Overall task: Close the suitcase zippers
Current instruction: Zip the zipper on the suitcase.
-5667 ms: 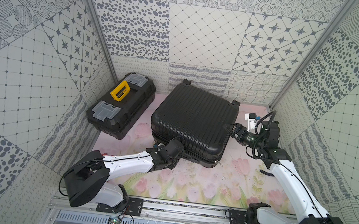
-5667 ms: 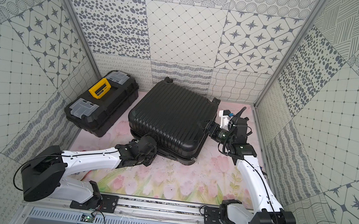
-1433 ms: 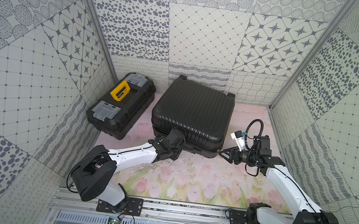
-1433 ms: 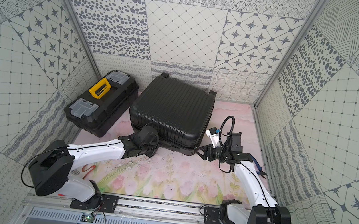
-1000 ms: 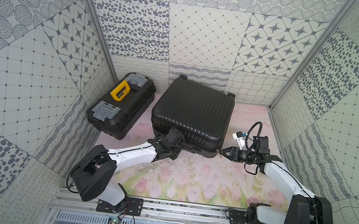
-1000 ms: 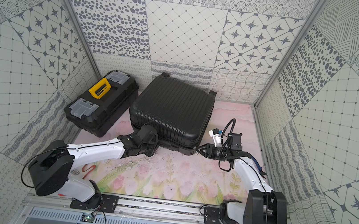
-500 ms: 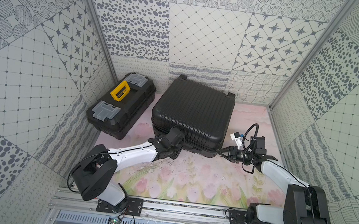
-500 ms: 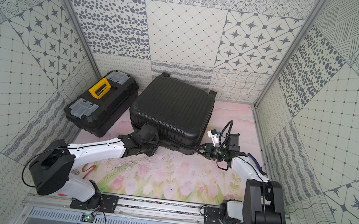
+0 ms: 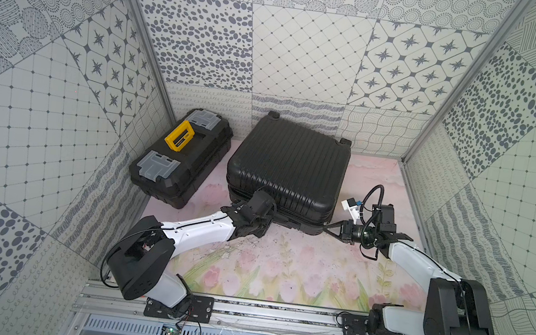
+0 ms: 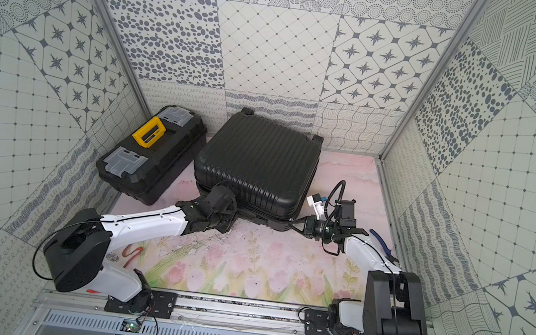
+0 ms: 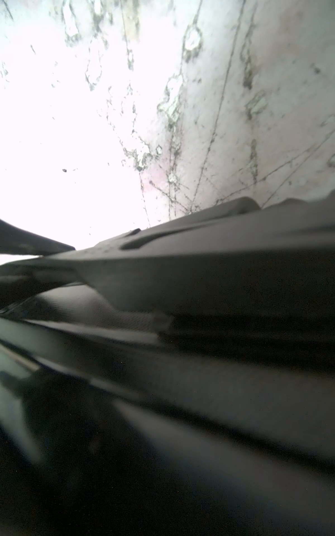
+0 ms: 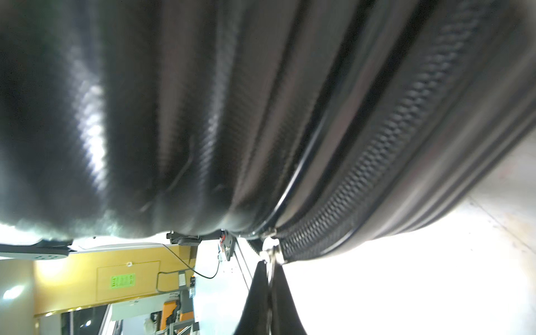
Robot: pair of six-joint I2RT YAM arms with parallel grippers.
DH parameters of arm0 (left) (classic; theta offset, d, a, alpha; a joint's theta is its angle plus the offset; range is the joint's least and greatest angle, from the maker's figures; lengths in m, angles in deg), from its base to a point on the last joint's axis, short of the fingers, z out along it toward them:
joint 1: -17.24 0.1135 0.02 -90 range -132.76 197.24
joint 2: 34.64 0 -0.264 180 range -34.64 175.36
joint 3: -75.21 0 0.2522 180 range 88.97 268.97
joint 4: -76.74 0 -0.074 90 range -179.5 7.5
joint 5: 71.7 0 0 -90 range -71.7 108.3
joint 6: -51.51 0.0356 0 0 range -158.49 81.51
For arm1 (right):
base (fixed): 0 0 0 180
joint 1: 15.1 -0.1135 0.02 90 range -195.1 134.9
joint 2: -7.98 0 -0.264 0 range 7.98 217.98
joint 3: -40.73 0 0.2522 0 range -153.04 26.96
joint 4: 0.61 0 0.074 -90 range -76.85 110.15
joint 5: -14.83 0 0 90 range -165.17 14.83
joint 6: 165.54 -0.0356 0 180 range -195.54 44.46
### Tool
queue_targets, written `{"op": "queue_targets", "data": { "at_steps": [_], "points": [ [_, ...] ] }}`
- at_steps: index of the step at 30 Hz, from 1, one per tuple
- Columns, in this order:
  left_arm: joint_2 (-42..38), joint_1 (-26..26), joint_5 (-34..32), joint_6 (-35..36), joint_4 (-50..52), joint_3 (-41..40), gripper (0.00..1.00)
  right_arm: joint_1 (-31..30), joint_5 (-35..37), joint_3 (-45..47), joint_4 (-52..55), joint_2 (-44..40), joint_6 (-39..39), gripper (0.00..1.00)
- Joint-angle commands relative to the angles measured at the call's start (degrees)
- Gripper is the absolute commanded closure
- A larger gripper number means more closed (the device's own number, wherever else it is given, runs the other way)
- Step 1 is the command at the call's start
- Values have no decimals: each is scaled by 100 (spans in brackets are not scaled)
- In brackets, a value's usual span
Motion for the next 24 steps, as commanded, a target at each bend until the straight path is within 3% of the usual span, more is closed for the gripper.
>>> {"op": "queue_targets", "data": {
  "at_steps": [1,7,14,24],
  "points": [
    [-104,42,-73,511,-1185,286,100,-131,515,64,265,-664,507,100],
    [28,39,4,439,-1081,493,100,-751,1929,295,440,-1909,786,100],
    [147,5,84,342,-1127,606,100,-2078,3507,-195,1239,-2169,1852,100],
    [233,-105,99,143,-1307,633,100,-3748,4778,-319,1157,-2150,2501,100]
  ]
}}
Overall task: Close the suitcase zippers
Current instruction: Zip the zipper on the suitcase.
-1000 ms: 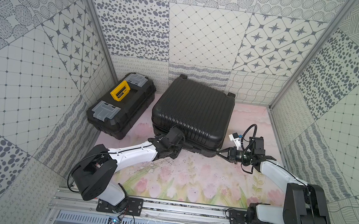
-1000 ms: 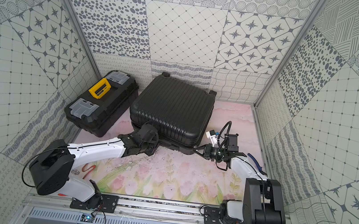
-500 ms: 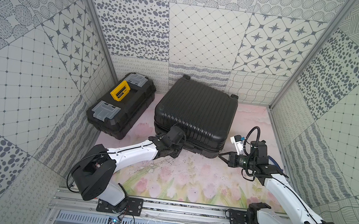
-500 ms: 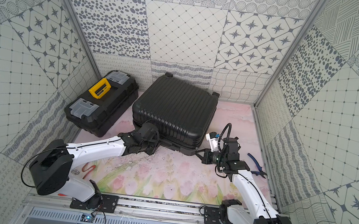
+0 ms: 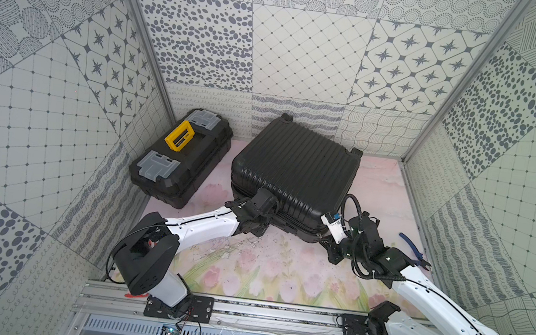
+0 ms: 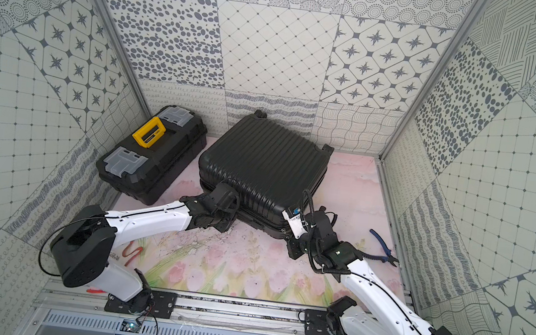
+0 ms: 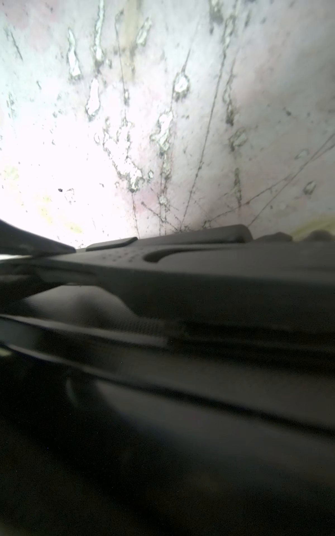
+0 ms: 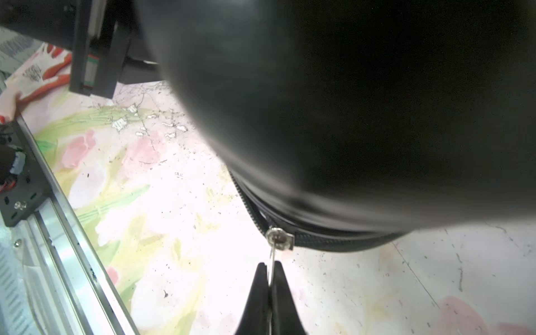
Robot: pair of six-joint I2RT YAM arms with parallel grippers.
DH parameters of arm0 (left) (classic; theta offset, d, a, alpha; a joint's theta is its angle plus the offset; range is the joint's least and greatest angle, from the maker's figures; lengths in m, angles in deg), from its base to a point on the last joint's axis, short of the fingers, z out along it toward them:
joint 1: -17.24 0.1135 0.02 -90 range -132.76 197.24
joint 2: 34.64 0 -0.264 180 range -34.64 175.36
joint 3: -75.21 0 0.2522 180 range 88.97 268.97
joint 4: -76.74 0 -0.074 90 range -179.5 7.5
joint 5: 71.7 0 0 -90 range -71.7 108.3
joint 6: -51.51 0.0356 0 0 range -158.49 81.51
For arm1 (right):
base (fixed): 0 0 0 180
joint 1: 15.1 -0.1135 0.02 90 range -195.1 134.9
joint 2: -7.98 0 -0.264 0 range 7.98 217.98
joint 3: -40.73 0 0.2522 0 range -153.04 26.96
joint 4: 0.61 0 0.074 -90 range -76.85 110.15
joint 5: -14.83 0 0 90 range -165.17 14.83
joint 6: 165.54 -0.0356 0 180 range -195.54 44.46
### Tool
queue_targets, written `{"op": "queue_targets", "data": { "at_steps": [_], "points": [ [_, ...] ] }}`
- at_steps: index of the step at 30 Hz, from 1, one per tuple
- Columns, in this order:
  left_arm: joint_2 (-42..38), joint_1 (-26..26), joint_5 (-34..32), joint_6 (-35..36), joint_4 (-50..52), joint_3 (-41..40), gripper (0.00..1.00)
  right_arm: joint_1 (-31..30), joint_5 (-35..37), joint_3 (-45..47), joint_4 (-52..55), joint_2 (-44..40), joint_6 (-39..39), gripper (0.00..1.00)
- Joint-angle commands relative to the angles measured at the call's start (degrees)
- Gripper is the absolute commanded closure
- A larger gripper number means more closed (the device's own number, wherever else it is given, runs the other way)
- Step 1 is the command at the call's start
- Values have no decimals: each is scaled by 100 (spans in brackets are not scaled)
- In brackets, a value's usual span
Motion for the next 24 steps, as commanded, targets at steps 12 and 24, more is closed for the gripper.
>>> {"op": "queue_targets", "data": {
  "at_steps": [12,24],
  "points": [
    [251,-383,312,-243,-2467,513,100,-1468,6,-458,-1599,637,-618,100],
    [278,-967,597,-765,-3092,549,100,-1992,407,-621,-3702,1368,-1291,100]
  ]
}}
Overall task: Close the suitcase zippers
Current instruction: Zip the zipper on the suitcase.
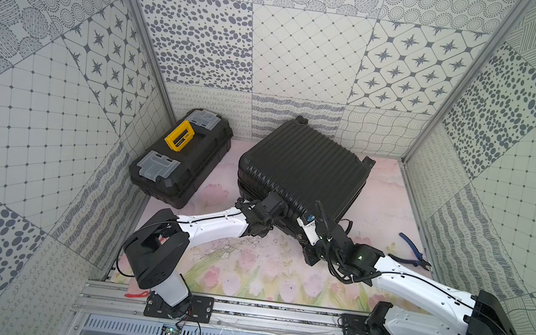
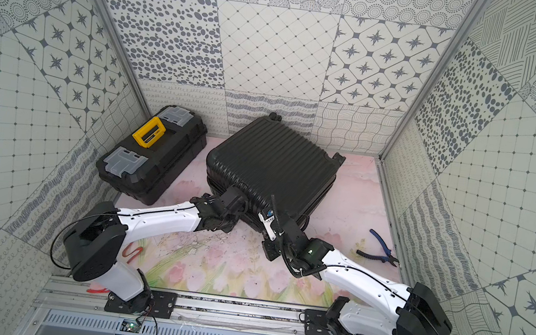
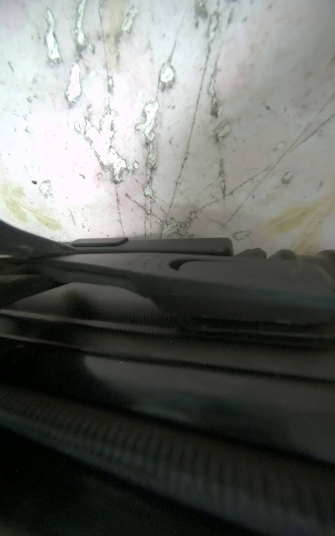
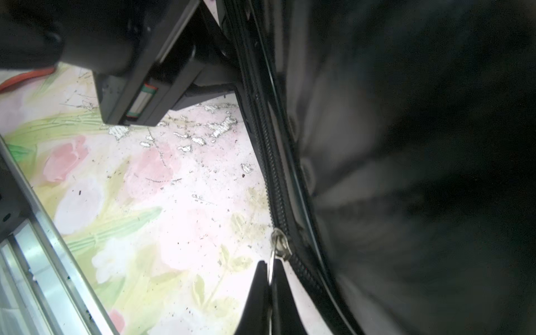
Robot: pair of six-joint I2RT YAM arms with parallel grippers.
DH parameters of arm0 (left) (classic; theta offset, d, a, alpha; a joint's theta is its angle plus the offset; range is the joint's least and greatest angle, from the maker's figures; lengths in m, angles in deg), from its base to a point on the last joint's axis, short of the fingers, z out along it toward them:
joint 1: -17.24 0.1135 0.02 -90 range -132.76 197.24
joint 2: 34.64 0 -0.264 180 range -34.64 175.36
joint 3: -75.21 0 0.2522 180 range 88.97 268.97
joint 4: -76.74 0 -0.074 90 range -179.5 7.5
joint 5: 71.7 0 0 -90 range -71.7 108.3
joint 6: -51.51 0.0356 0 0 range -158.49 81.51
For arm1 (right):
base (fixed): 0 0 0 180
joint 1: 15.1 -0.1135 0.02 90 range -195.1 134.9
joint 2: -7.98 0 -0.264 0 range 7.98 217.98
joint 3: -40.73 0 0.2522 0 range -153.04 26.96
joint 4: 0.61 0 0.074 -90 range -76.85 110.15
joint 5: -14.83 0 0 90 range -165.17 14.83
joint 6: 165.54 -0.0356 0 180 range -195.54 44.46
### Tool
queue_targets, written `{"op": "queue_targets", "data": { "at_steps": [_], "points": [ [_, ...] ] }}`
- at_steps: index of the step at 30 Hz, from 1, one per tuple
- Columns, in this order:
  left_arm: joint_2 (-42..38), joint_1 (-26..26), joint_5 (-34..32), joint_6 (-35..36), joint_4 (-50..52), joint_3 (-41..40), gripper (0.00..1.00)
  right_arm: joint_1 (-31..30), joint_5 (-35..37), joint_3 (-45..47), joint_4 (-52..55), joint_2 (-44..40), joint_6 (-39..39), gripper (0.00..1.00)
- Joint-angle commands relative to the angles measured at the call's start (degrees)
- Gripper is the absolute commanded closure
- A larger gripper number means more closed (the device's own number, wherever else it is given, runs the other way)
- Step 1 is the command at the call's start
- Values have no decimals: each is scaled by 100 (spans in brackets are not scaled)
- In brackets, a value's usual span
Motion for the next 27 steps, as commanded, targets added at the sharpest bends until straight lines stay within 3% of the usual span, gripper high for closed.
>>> {"op": "queue_targets", "data": {
  "at_steps": [1,4,7,13,19,23,27],
  "points": [
    [-117,-476,1656,-584,-3350,171,100,-307,-1198,-51,-3194,62,-163,100],
    [-266,-492,1609,-590,-3372,96,100,-351,-1289,-163,-2758,6,269,100],
    [-410,-488,1549,-571,-3441,-7,100,-351,-508,-44,-2094,-299,627,100],
    [-251,-556,1799,-703,-3840,41,100,-533,1101,-283,-954,-108,666,100],
    [-35,-683,1927,-817,-4239,179,100,-535,-627,-61,-2175,52,557,100],
    [186,-799,2006,-865,-4504,364,100,-511,-1173,-143,-2685,463,504,100],
    [387,-929,2063,-975,-4960,510,100,-111,-1599,255,-4190,879,-341,100]
  ]
}}
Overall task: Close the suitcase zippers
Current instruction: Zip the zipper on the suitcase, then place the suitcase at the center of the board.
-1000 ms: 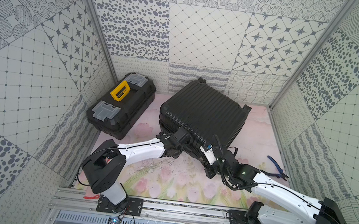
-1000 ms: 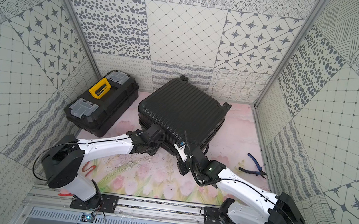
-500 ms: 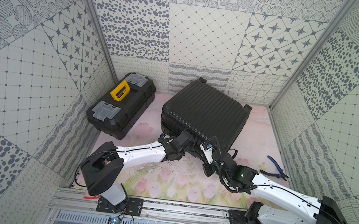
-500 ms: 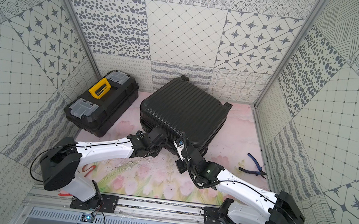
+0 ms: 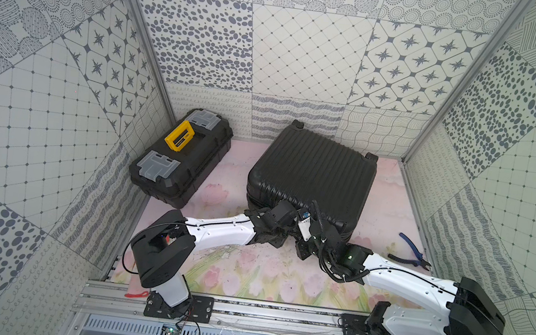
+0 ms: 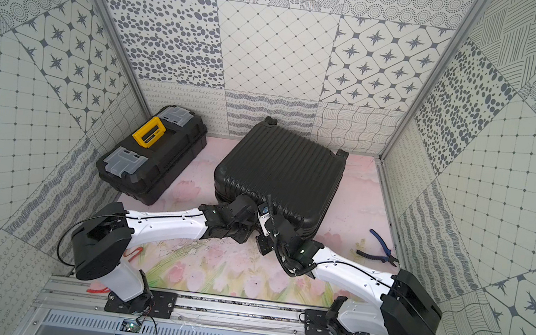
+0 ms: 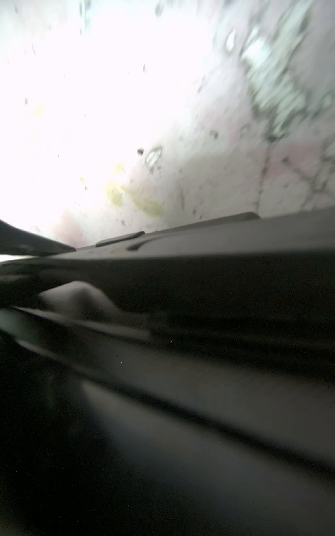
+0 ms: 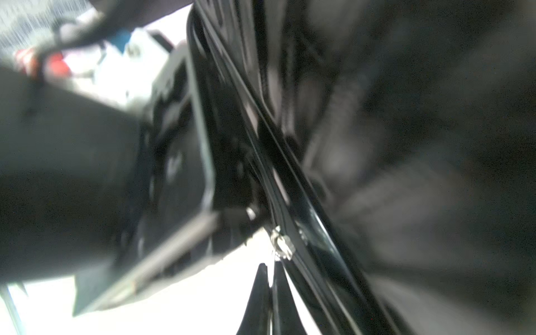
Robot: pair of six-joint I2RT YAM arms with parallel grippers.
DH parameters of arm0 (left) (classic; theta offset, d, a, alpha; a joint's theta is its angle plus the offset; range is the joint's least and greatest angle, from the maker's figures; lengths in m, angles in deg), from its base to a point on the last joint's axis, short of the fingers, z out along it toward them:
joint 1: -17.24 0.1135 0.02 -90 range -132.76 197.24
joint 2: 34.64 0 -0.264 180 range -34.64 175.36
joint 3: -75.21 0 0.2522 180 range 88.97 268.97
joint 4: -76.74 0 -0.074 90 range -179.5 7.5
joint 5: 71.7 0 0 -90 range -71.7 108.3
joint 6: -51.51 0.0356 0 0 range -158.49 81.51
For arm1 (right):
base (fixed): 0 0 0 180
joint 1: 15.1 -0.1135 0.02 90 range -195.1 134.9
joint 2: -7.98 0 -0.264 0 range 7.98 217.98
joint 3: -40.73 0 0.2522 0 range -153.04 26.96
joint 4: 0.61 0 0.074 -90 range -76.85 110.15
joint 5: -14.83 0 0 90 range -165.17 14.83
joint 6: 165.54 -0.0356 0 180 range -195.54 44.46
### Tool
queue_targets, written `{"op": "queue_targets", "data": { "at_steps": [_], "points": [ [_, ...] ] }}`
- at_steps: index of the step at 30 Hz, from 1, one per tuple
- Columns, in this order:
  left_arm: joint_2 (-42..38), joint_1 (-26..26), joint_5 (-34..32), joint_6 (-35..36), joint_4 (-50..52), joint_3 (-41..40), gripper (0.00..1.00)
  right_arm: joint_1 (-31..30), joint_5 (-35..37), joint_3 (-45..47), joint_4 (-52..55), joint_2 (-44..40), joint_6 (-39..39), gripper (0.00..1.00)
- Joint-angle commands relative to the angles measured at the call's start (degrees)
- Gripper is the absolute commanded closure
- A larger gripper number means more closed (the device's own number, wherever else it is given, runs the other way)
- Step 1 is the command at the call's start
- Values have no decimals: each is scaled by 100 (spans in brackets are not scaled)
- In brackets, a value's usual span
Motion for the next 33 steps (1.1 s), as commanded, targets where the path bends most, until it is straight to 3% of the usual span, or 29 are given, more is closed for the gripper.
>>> {"op": "queue_targets", "data": {
  "at_steps": [1,6,13,20,23,26,33],
  "points": [
    [118,-327,1066,-66,-4426,393,100,-139,-1844,-20,-2734,347,-212,100],
    [42,-368,1100,-21,-4480,347,100,7,-1929,-9,-3782,848,-409,100],
    [-311,-324,748,120,-4179,-317,100,295,-1594,409,-2757,163,-53,99],
    [-704,-86,473,175,-3705,-1095,100,400,-1208,737,-843,-1024,152,59],
    [-771,15,462,227,-3543,-1220,92,410,-1127,692,-183,-1457,33,43],
    [-837,63,467,266,-3468,-1321,80,414,-1146,596,533,-1826,-61,37],
    [-1642,84,271,454,-2738,-2034,40,712,-1704,-491,2205,-2350,-264,23]
  ]
}}
